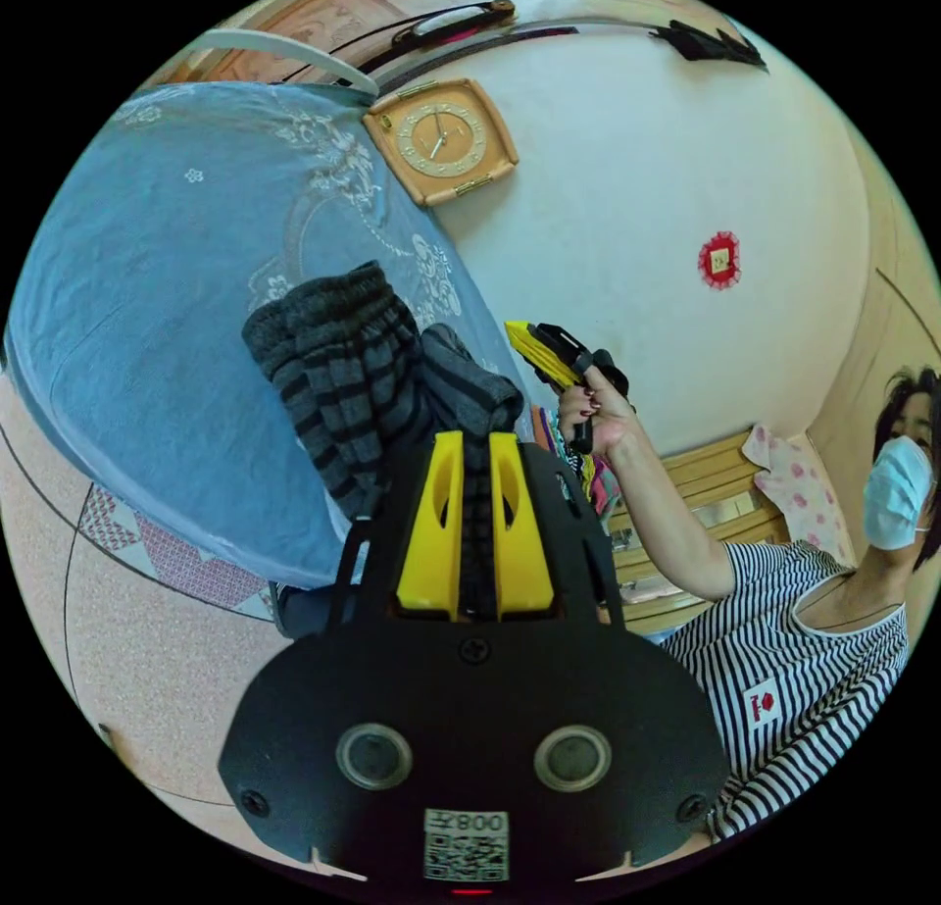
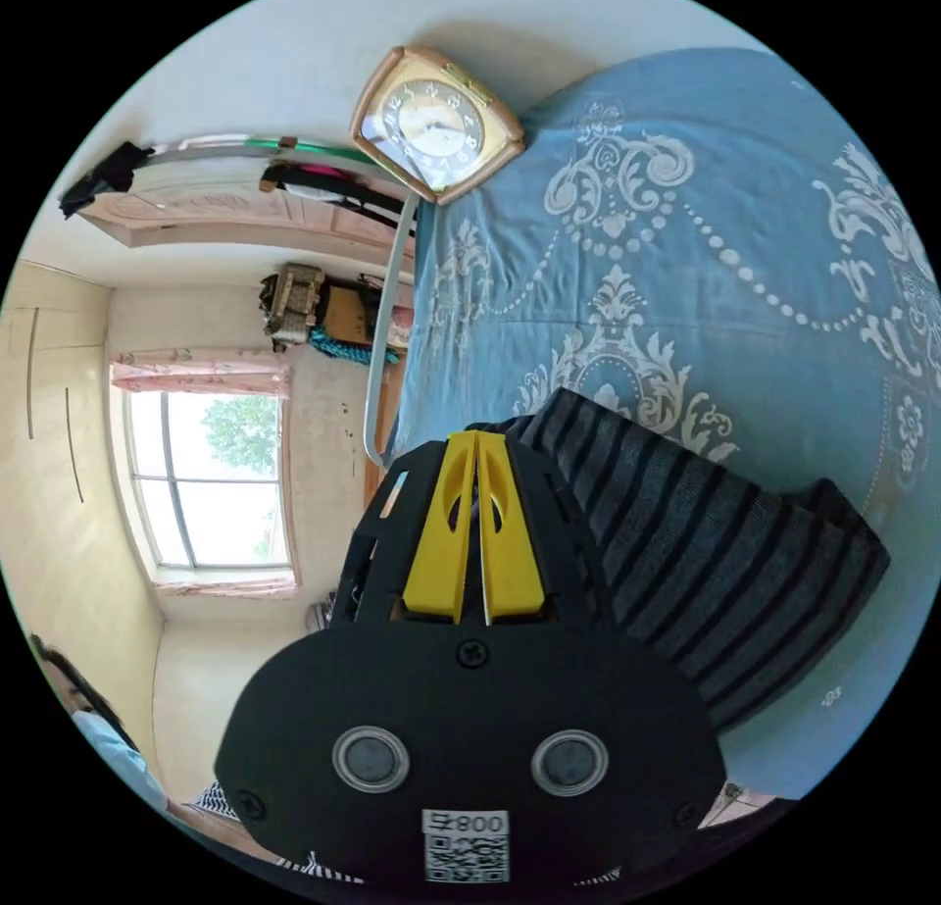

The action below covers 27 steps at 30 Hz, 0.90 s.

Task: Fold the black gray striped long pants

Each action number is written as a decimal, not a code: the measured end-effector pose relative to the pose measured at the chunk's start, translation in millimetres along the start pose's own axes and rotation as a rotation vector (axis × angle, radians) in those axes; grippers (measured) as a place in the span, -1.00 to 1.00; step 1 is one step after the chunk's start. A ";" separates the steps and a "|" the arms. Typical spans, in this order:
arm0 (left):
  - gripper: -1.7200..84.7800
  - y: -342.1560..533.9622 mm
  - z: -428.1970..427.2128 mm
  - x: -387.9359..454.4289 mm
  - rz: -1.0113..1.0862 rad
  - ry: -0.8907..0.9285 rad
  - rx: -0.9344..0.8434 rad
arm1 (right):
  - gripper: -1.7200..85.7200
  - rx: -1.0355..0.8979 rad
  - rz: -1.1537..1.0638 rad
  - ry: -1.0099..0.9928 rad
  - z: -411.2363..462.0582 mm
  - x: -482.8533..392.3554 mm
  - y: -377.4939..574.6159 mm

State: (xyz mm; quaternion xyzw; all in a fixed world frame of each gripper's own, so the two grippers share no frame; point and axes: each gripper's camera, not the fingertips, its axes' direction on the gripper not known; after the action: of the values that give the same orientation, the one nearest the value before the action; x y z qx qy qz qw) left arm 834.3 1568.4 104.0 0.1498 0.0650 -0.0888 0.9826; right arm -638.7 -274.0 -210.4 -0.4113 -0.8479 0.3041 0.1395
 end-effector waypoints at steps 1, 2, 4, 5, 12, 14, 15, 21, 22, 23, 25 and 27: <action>-0.90 3.1 4.5 -18.3 -0.017 0.010 0.015 | -0.95 -0.030 -0.004 0.000 13.5 -7.5 -10.0; -0.91 6.7 8.7 -34.8 -0.034 0.022 0.033 | -0.95 -0.041 -0.007 -0.001 19.0 -11.3 -14.0; -0.90 12.0 14.7 -53.9 -0.037 0.017 0.049 | -0.94 -0.079 -0.079 0.006 34.9 -30.9 -25.3; -0.90 16.2 20.3 -65.6 -0.037 0.011 0.049 | -0.94 -0.091 -0.103 0.026 38.2 -36.1 -27.7; -0.82 54.9 55.3 -134.3 -0.099 0.051 0.048 | -0.78 -0.075 -0.294 0.308 41.7 -82.3 -70.2; -0.78 70.3 65.9 -148.9 -0.108 0.116 0.087 | -0.76 -0.092 -0.341 0.356 46.0 -93.8 -82.8; -0.77 73.9 67.6 -150.7 -0.104 0.123 0.101 | -0.74 -0.111 -0.363 0.391 51.8 -99.8 -91.4; -0.74 97.8 91.9 -167.3 -0.099 0.148 0.160 | -0.76 -0.264 -0.338 0.331 85.0 -105.5 -131.2; -0.76 98.0 100.6 -171.4 -0.111 0.121 0.130 | -0.79 -0.287 -0.326 0.304 89.1 -106.1 -136.4; -0.77 97.8 108.1 -175.2 -0.114 0.115 0.113 | -0.81 -0.298 -0.316 0.292 90.7 -106.3 -138.8; -0.79 98.0 115.1 -179.6 -0.114 0.129 0.106 | -0.87 -0.326 -0.288 0.218 90.6 -110.5 -145.3; -0.81 99.3 117.9 -178.3 -0.094 0.127 0.107 | -0.89 -0.314 -0.298 0.184 84.8 -120.5 -146.2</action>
State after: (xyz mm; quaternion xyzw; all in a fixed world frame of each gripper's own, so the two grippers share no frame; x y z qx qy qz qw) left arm 691.6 1653.2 271.3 0.2044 0.1293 -0.1285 0.9618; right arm -694.6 -471.9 -182.4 -0.3244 -0.9198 0.1057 0.1937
